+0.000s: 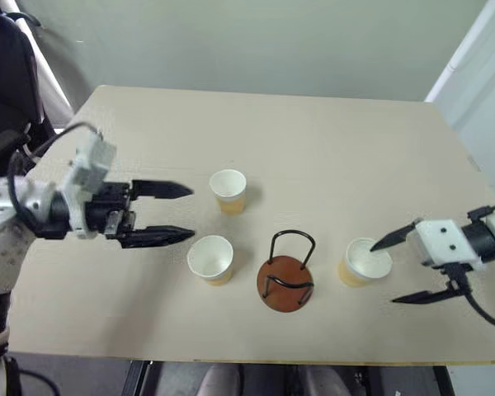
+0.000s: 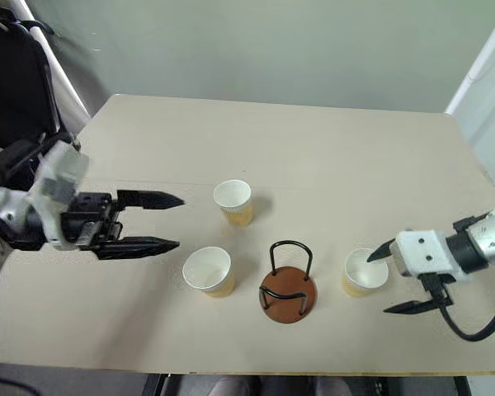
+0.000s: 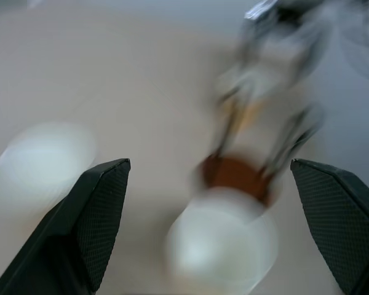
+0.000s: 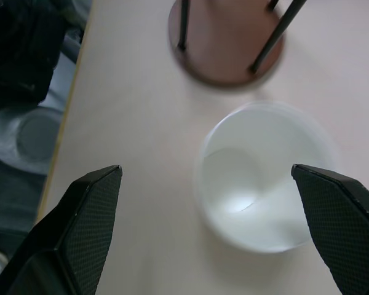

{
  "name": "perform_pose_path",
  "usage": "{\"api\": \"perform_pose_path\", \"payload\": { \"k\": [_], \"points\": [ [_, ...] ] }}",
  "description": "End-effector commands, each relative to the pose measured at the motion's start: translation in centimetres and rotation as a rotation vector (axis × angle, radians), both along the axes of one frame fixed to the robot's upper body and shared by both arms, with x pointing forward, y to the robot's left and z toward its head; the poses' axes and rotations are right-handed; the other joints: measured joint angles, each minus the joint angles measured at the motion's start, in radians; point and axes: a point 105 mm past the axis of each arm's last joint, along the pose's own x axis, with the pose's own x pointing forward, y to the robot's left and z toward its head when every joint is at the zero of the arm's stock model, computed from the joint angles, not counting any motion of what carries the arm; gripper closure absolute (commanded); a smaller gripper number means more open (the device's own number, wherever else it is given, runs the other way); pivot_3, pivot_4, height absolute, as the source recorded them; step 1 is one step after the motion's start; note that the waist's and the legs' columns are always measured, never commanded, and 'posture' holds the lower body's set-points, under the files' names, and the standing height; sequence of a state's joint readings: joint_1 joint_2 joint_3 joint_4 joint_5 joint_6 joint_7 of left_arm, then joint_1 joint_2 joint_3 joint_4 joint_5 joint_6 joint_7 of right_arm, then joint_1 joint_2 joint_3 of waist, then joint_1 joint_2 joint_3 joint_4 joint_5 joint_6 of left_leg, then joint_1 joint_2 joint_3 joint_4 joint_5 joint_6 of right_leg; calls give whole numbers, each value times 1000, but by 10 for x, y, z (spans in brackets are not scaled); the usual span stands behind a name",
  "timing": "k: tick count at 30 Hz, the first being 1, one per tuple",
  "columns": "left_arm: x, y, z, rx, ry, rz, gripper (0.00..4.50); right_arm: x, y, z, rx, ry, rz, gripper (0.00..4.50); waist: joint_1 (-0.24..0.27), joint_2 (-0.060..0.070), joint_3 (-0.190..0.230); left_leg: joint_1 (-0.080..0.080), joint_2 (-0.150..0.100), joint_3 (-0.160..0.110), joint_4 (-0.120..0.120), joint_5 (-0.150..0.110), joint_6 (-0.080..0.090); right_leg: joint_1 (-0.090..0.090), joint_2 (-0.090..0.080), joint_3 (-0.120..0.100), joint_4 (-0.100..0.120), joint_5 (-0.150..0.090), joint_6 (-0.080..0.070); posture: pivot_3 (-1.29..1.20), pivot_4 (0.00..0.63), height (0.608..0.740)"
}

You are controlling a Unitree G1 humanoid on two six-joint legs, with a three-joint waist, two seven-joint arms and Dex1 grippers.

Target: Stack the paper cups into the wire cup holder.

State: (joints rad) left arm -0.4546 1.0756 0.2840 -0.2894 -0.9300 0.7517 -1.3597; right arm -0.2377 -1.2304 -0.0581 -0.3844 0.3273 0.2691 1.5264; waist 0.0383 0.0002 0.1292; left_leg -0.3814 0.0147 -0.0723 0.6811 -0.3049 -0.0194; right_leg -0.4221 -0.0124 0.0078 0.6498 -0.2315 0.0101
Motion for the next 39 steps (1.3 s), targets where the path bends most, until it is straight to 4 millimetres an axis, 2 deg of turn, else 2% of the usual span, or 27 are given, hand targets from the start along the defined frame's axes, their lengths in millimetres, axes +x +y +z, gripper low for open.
{"api": "perform_pose_path", "payload": {
  "k": [1, 8, 19, 23, 32, 33, 39],
  "points": [
    [-16, -4, 2, 51, 11, -64, 0, 2, 5, 7, -15, -79, 6, 27, -12, 2, 0, 2, 0, 1, -1, 0, 0, 0, 0, 2, 0, 0, 0, 0, 150, 740],
    [-14, 3, -12, 141, -1, -14, 0, 9, 7, 0, -21, -81, 10, 27, -26, 1, 1, 15, 4, 2, -2, 0, 2, 8, 4, 5, 5, 0, 0, 0, 150, 740],
    [-16, 10, -28, 278, -56, 15, 0, 24, 14, -14, -49, -106, 38, 27, -28, 1, 1, 13, 4, 2, 1, -3, 7, 8, 4, 5, 5, -1, -1, 0, 150, 740],
    [-16, 14, -29, 291, -59, 30, 0, 21, 18, -16, -46, -94, 61, 856, -28, 1, 1, 13, 4, 2, 0, -3, 7, 8, 4, 5, 4, -2, -2, 0, 150, 740],
    [-17, 17, -27, 290, -65, 45, 0, 22, 17, -22, -71, -87, 78, 4259, -28, 1, 1, 13, 5, 2, 0, -4, 7, 8, 4, 5, 3, -2, -2, 0, 150, 740],
    [-16, 17, -27, 288, -66, 50, 0, 22, 18, -23, -72, -87, 79, 4461, -28, 1, 1, 13, 5, 2, 0, -4, 7, 8, 4, 5, 3, -2, -2, 0, 150, 740],
    [-13, 19, -26, 288, -73, 74, 0, 22, 19, -20, -65, -84, 93, 4461, -28, 1, 1, 13, 5, 2, 0, -4, 7, 8, 4, 5, 3, -2, -2, 0, 150, 740]
  ]
}}
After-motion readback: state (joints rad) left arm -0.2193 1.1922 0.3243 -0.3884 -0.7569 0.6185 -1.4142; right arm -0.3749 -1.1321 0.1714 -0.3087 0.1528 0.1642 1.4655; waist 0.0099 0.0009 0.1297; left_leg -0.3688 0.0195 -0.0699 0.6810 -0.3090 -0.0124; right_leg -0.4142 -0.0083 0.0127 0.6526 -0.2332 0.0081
